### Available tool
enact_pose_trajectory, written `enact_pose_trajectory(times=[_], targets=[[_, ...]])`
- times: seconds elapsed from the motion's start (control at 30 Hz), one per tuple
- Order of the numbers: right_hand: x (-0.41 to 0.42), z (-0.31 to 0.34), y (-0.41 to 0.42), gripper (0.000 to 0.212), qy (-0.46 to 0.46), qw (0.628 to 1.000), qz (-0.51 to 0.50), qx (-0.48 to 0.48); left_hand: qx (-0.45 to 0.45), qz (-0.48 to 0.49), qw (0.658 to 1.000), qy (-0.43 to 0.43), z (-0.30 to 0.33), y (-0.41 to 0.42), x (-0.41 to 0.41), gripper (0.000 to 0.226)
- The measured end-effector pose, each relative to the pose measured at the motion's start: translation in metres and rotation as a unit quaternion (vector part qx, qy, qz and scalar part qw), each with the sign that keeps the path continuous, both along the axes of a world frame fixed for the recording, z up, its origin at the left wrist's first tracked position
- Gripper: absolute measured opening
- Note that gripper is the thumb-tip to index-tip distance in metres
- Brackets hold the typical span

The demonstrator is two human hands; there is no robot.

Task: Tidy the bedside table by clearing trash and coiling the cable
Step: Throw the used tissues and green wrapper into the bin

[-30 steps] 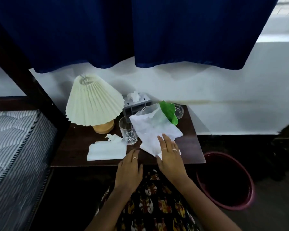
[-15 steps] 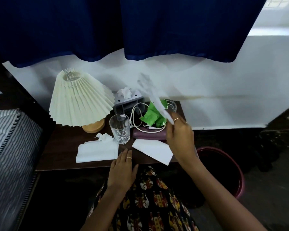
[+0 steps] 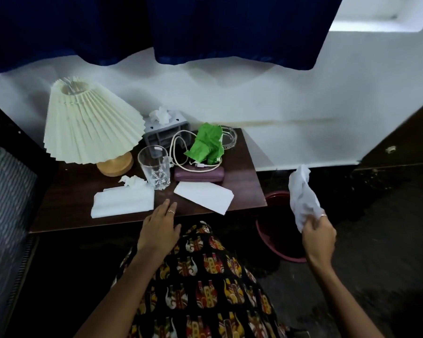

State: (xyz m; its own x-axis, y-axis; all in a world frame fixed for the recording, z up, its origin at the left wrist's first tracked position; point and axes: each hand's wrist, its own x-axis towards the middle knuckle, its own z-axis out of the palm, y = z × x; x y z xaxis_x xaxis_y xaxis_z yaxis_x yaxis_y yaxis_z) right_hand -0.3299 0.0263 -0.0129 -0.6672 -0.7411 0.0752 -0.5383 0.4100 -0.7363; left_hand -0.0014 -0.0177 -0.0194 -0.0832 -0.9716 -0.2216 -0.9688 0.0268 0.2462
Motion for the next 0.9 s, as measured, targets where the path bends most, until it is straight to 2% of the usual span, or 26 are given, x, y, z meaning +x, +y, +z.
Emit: enact_pose_trajectory(times=[0.13,0.33,0.5,0.67,0.9], targets=[[-0.023,-0.029,-0.004,0.037,-0.004,0.992,0.024,0.127,0.007,-0.001,1.0,-0.016,-0.005,-0.004,0.002,0.07],[-0.041,-0.058,-0.028,0.039,-0.001,0.969,0.083,0.233,0.015,0.018,0.999,-0.036,-0.01,-0.011,0.002,0.073],[-0.047,-0.074,-0.044,0.041,-0.017,0.959,0.089,0.267,0.002,0.034,0.997,-0.069,-0.011,-0.015,-0.002,0.069],[-0.043,-0.086,-0.055,0.028,-0.037,0.947,0.116,0.298,-0.004,0.025,0.996,-0.091,-0.008,-0.018,-0.006,0.067],[-0.022,-0.067,-0.067,0.021,-0.047,0.97,0.123,0.204,0.009,0.021,0.996,-0.087,-0.005,-0.017,-0.008,0.067]])
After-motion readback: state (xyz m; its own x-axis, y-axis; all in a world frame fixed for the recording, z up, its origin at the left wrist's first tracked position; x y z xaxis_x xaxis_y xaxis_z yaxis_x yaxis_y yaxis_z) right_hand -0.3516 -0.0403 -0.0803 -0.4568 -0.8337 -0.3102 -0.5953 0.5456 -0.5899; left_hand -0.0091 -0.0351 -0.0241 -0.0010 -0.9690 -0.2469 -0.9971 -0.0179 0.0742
